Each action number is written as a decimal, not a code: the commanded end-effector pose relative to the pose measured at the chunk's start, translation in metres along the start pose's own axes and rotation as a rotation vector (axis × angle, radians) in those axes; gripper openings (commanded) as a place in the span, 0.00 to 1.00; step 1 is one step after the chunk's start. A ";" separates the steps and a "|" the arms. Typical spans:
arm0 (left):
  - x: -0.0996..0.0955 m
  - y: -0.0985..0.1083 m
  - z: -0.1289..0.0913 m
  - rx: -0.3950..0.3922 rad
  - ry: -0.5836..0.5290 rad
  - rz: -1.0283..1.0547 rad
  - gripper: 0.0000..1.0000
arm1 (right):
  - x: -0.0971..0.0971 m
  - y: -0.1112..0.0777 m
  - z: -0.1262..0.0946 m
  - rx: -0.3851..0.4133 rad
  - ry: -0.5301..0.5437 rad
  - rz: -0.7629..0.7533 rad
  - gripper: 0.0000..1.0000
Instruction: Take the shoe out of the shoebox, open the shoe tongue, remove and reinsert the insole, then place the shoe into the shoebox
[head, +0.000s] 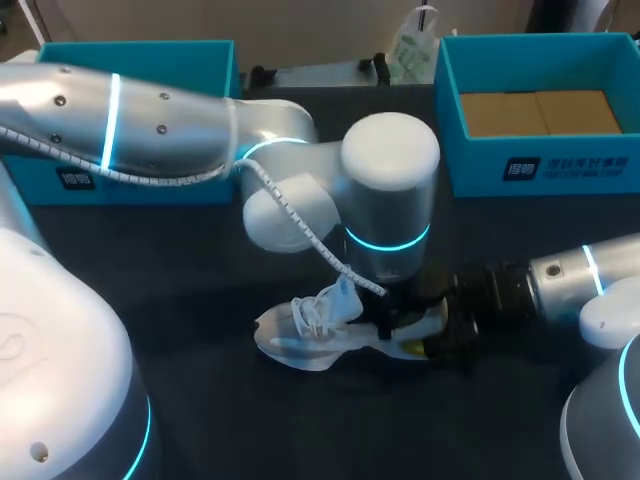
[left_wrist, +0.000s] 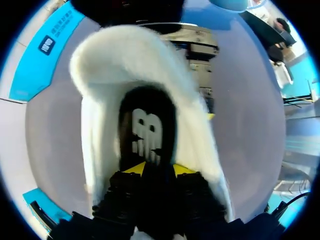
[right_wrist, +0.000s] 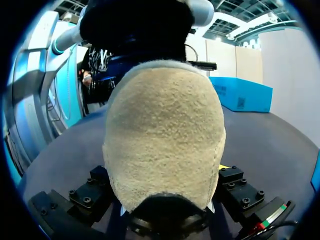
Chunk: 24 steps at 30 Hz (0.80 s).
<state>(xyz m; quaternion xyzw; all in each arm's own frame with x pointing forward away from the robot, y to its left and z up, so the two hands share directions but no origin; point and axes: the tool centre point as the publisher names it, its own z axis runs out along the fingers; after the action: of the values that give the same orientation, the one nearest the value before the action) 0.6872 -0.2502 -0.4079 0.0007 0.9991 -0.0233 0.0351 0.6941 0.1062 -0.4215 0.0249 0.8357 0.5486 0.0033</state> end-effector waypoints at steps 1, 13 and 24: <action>-0.006 -0.008 0.011 -0.006 -0.048 -0.013 0.20 | 0.002 0.005 0.000 0.005 -0.002 0.000 0.00; -0.014 -0.004 -0.003 0.026 -0.030 -0.038 0.00 | 0.002 0.005 0.000 0.005 -0.002 0.000 0.00; -0.011 0.011 -0.042 0.145 0.115 -0.037 0.00 | 0.002 0.005 0.000 0.005 -0.002 0.000 0.00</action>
<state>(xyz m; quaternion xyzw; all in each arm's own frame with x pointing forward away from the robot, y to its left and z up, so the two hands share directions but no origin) 0.6921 -0.2544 -0.3789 -0.0166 0.9977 -0.0652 -0.0114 0.6944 0.1060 -0.4189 0.0248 0.8357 0.5487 0.0032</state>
